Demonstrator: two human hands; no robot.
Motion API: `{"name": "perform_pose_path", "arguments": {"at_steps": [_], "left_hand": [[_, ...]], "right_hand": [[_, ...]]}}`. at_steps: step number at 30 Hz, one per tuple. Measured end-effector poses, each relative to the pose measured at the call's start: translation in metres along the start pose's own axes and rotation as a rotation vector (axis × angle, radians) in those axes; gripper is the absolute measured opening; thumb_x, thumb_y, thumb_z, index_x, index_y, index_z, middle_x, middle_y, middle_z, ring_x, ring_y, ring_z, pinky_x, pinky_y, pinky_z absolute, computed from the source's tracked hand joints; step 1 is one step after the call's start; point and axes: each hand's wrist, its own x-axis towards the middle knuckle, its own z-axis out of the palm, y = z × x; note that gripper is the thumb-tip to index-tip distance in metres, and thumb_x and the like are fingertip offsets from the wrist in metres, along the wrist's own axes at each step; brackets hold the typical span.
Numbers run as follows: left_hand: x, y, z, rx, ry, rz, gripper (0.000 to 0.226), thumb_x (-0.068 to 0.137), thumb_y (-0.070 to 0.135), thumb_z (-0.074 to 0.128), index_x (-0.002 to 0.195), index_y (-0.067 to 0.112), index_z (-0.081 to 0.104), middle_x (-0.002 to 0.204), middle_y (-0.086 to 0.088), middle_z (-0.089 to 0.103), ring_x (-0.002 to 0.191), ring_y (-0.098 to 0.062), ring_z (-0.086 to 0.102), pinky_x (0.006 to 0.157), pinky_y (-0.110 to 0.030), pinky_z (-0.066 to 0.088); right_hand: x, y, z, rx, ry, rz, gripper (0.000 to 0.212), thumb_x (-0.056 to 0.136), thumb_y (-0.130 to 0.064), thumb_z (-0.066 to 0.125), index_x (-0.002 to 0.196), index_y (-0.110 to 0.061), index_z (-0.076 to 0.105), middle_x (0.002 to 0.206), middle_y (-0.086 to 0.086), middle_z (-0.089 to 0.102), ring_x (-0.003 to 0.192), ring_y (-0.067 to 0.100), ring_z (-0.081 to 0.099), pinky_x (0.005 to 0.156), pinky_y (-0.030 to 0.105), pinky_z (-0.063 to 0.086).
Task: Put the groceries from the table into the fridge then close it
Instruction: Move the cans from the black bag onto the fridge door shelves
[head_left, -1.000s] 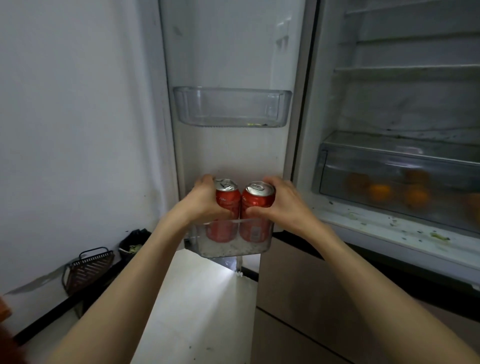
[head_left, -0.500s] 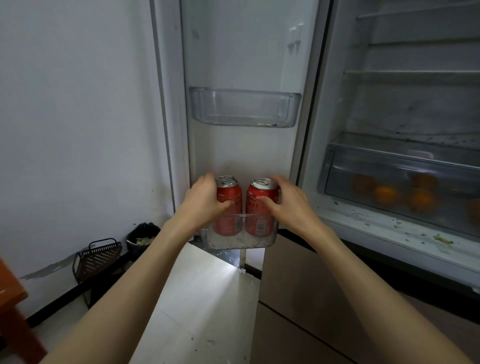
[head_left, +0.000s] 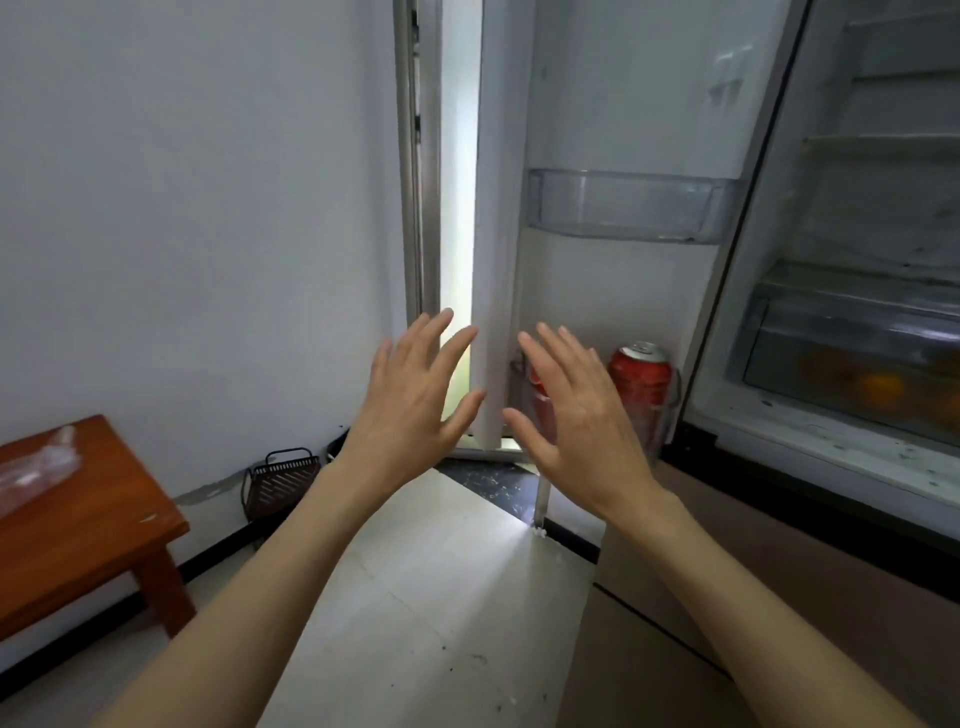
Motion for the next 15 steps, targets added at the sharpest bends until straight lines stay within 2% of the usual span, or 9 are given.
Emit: {"name": "perform_pose_path", "arguments": {"at_steps": [3,5,10,15], "left_hand": [[-0.039,-0.048,-0.024,0.121,-0.076,-0.057,0.068,0.086,0.056,0.025,0.147,0.027,0.017,0.157,-0.009,0.012,0.144,-0.031,0.007,0.111,-0.058,0.008],[-0.073,-0.081,-0.040,0.178,-0.109,-0.109,0.070,0.085,0.059,0.023,0.147,0.033,0.007,0.158,-0.006,0.002,0.145,-0.029,-0.003,0.111,-0.057,0.001],[-0.172,-0.157,-0.082,0.273,-0.239,-0.308,0.068,0.092,0.057,0.032,0.146,0.037,-0.004,0.157,-0.003,-0.013,0.143,-0.026,-0.017,0.111,-0.056,-0.008],[-0.271,-0.217,-0.126,0.346,-0.343,-0.556,0.070,0.093,0.054,0.034,0.146,0.039,-0.010,0.155,-0.001,-0.021,0.141,-0.025,-0.025,0.110,-0.055,-0.013]], "right_hand": [[0.009,-0.043,0.025,-0.066,-0.052,-0.049,0.070,0.087,-0.056,0.036,0.146,-0.022,0.021,0.155,0.007,0.020,0.144,0.025,0.010,0.114,0.049,0.007],[0.014,-0.078,0.045,-0.085,-0.082,-0.065,0.073,0.085,-0.060,0.035,0.147,-0.024,0.020,0.156,0.006,0.016,0.144,0.027,0.009,0.112,0.053,0.006],[0.008,-0.177,0.115,-0.042,-0.204,-0.105,0.076,0.083,-0.065,0.032,0.147,-0.028,0.015,0.157,0.004,0.011,0.144,0.027,0.004,0.112,0.058,0.006],[0.003,-0.277,0.182,0.000,-0.336,-0.207,0.075,0.081,-0.066,0.031,0.145,-0.026,0.023,0.155,0.007,0.022,0.142,0.032,0.017,0.107,0.062,0.015]]}}
